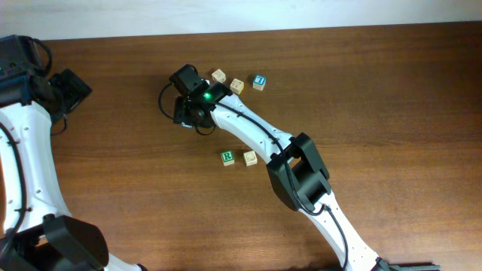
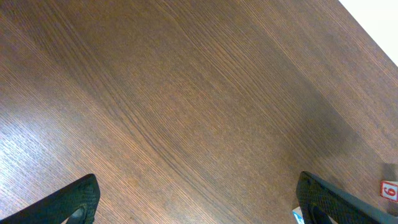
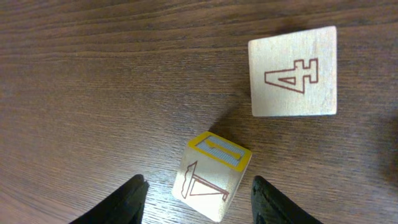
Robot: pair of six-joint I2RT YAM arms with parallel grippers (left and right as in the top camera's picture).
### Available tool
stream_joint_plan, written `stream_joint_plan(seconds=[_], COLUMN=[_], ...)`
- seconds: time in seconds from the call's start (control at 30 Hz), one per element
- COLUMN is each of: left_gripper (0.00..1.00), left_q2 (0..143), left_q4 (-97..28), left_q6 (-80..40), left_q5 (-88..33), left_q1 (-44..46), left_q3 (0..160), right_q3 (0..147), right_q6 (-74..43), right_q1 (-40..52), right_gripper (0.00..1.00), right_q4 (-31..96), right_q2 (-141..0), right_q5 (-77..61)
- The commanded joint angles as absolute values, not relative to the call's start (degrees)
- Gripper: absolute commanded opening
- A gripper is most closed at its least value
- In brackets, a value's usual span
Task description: Rotate 5 blocks
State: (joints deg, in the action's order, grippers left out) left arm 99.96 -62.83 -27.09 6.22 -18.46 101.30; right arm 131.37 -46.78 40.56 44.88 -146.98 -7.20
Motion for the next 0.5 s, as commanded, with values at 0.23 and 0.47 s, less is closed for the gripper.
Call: stream_joint_plan(seconds=[0.23, 0.47], left_gripper=[0.99, 0.99], left_q2=[99.6, 99.6], left_q4=[-62.8, -62.8], left_q6=[-27.8, -27.8], left_q5=[5.8, 5.8], left_q1=[-18.5, -18.5], left_q3=[102.1, 102.1], right_q3=[132.4, 132.4], right_q6=[-42.2, -40.7], right_q1=[40.8, 40.8], right_gripper=[0.52, 0.40], right_q4=[45.4, 45.9], right_q2=[-149.1, -149.6], right_q5=[-5.3, -4.0])
